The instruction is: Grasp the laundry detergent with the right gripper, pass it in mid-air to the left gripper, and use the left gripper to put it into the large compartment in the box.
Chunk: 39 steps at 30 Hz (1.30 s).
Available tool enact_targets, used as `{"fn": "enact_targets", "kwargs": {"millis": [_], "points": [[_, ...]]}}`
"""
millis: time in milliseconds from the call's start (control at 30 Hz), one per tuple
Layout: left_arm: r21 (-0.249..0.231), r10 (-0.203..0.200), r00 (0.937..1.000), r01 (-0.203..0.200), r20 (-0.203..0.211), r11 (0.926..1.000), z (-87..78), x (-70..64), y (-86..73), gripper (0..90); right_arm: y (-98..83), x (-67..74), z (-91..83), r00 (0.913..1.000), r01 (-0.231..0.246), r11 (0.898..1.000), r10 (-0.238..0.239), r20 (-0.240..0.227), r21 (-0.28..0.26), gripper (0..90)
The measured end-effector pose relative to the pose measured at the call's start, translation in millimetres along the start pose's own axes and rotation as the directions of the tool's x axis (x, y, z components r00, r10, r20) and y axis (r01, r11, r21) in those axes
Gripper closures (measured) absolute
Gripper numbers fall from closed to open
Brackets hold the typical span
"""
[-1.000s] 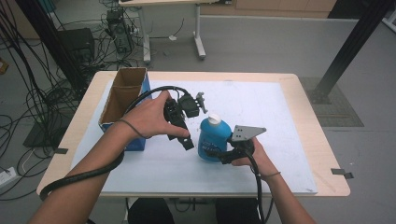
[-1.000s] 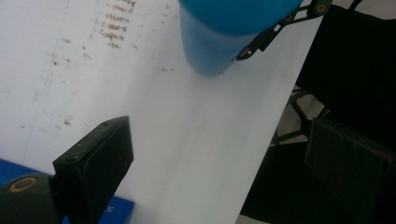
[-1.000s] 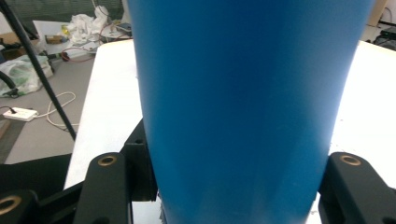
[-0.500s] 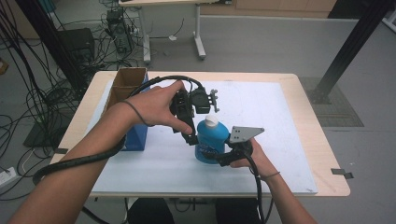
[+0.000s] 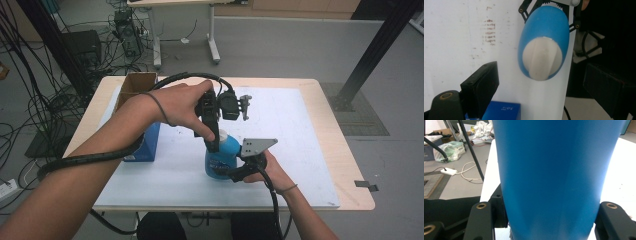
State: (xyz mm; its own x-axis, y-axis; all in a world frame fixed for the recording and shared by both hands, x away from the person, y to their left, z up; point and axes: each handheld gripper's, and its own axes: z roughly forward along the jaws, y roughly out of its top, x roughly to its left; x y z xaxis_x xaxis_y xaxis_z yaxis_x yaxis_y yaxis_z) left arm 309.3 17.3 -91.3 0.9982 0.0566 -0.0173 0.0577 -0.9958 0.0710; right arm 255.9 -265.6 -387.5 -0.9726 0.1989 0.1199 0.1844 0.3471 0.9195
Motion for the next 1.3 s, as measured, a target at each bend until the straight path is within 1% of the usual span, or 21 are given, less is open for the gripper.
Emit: {"fn": "enact_targets", "kwargs": {"millis": [67, 133, 200, 300, 333, 600, 667, 833, 900, 1033, 1067, 1300], "points": [[0.020, 0.019, 0.9998, -0.019, 0.003, 0.9996, -1.0, 0.1, 7.2, 13.6, 0.5, -0.1, 1.4, 1.0000, 0.004, 1.000, -0.004, -0.007, 0.005, 41.5], [0.022, 0.030, 0.9996, -0.030, 0.002, 0.9993, -0.9, -0.8, 11.5, 13.6, 0.3, 0.0, 2.3, 0.9999, 0.006, 1.000, -0.005, -0.010, 0.006, 41.5], [0.031, 0.049, 0.9986, -0.050, 0.020, 0.9983, 0.8, -1.1, 16.4, 13.6, -0.4, 0.3, 2.7, 0.9999, 0.004, 1.000, -0.004, -0.013, 0.004, 41.5], [0.054, 0.069, 0.9971, -0.070, 0.032, 0.9960, 4.0, -2.4, 23.2, 13.7, -0.4, 0.2, 3.1, 0.9998, 0.006, 1.000, -0.006, -0.018, 0.007, 41.5], [0.060, 0.070, 0.9970, -0.072, 0.033, 0.9956, 4.3, -2.3, 24.7, 13.7, -0.8, 0.4, 3.1, 0.9998, 0.005, 1.000, -0.005, -0.018, 0.006, 41.5], [0.087, 0.059, 0.9978, -0.062, 0.031, 0.9943, 5.2, -0.1, 29.5, 13.6, -2.3, -0.1, 3.1, 0.9999, 0.002, 1.000, -0.002, -0.017, 0.001, 41.4], [0.081, 0.057, 0.9980, -0.059, 0.028, 0.9949, 4.8, 0.0, 28.9, 13.6, -2.5, -0.2, 3.3, 0.9999, 0.002, 1.000, -0.002, -0.016, 0.003, 41.4], [0.087, 0.058, 0.9978, -0.060, 0.034, 0.9944, 5.6, 1.2, 30.9, 13.6, -3.4, 0.2, 3.2, 0.9999, 0.000, 1.000, 0.000, -0.014, 0.000, 41.5], [0.079, 0.055, 0.9980, -0.057, 0.031, 0.9952, 6.2, 0.9, 29.5, 13.5, -3.4, 0.4, 3.1, 0.9999, 0.001, 1.000, -0.001, -0.014, -0.001, 41.5], [0.084, 0.053, 0.9980, -0.056, 0.032, 0.9949, 6.3, 1.9, 29.5, 13.5, -3.2, 0.4, 3.1, 0.9999, 0.003, 1.000, -0.003, -0.016, -0.001, 41.5], [0.080, 0.047, 0.9984, -0.049, 0.032, 0.9956, 6.8, 2.1, 28.3, 13.5, -3.3, 0.7, 3.2, 0.9999, 0.004, 1.000, -0.004, -0.015, -0.001, 41.4], [0.075, 0.047, 0.9985, -0.049, 0.030, 0.9960, 5.5, 2.4, 27.1, 13.5, -3.2, 0.8, 3.9, 0.9998, 0.004, 1.000, -0.004, -0.017, 0.000, 41.5]]}}
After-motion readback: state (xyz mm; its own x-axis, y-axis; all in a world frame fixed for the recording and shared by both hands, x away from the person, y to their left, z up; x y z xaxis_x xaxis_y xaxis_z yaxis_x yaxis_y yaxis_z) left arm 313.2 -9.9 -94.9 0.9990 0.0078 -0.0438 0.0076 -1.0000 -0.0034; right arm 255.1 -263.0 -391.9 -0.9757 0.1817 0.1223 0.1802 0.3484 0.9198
